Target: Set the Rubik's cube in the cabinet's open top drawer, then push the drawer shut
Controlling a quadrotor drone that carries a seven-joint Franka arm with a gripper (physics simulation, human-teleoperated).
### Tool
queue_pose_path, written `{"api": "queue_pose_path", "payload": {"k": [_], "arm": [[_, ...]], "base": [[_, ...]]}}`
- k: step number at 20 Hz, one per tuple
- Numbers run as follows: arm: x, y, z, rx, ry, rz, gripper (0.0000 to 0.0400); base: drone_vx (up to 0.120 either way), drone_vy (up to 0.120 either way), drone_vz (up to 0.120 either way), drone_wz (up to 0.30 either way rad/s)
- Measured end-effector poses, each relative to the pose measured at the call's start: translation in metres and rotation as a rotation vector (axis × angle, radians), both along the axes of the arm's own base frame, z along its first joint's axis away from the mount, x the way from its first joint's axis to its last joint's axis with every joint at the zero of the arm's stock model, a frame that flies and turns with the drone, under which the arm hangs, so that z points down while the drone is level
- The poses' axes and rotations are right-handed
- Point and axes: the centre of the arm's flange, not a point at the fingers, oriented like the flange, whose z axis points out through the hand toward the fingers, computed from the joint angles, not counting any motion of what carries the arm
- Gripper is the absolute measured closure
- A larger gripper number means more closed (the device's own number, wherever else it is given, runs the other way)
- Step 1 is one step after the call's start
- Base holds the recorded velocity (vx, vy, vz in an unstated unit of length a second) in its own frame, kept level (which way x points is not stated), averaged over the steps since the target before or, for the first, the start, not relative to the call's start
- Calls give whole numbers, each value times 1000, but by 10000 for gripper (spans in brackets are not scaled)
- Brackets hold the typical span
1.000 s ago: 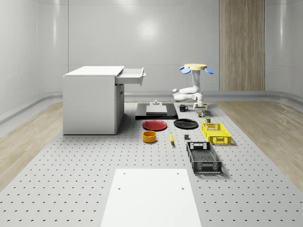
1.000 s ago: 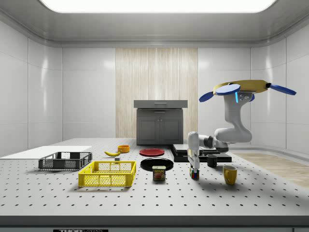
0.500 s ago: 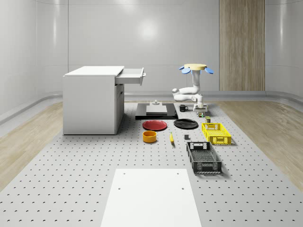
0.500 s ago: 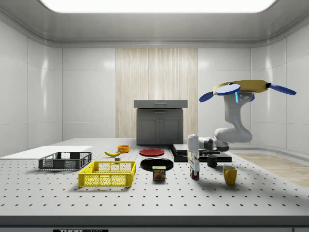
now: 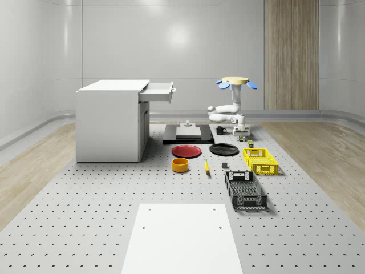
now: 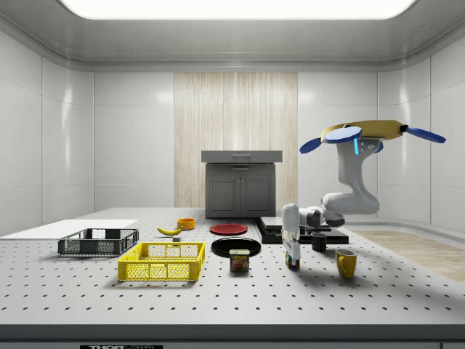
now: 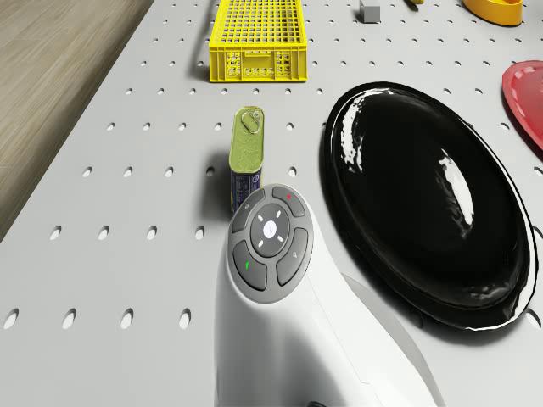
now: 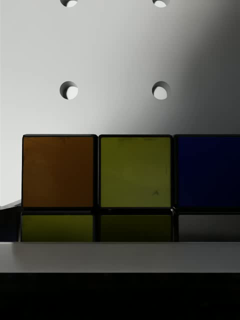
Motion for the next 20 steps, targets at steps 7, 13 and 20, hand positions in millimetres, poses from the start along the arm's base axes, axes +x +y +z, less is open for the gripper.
{"api": "queue_pose_path", "payload": {"k": [7,13,20], "arm": [[0,0,-12,4,-1,2,79],[0,0,-37,13,-4,-9,107],[0,2,-51,22,-5,-71,108]], "base": [[0,0,0,0],[0,-20,67,0],[114,-120,120,0]]}}
